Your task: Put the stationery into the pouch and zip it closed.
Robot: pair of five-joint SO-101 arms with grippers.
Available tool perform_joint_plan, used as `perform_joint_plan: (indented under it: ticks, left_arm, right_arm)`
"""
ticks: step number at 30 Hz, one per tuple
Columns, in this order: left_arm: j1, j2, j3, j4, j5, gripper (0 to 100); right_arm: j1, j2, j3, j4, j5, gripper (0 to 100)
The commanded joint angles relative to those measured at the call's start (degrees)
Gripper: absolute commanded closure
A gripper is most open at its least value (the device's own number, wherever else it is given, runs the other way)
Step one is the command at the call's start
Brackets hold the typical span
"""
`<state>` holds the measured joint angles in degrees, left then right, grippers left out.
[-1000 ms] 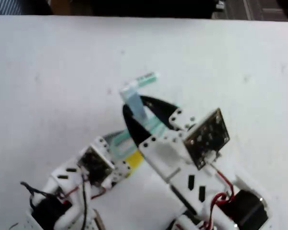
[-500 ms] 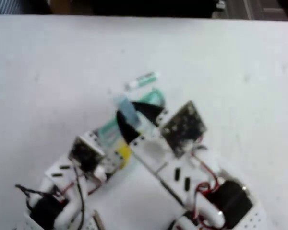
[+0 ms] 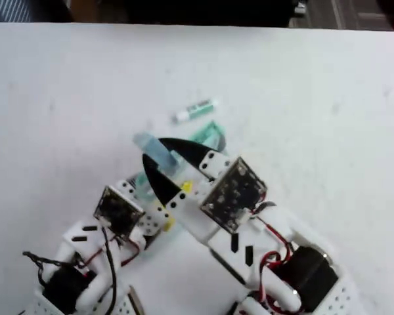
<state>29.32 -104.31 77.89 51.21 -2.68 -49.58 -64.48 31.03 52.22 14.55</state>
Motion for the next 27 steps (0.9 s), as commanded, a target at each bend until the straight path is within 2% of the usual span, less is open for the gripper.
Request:
perform_joint_plan:
  ticks: [1,11,18,27]
  left_arm:
    - [-0.31,-0.4,-0.35,-1.41,0.53,82]
    - [-0.75,-0.4,-0.35,-1.32,0.79,82]
    - [-0.75,-0.4,-0.35,-1.41,0.88,82]
    - [-0.75,-0.4,-0.35,-1.41,0.88,82]
  right_arm:
    - [-0.13,2.24,1.05,0.4,0.35,98.1]
    - [0.22,2.86,1.14,0.66,0.35,97.7]
    - [3.03,2.86,0.88,5.23,0.35,75.5]
    - [3.03,2.86,-0.7,6.37,0.35,78.3]
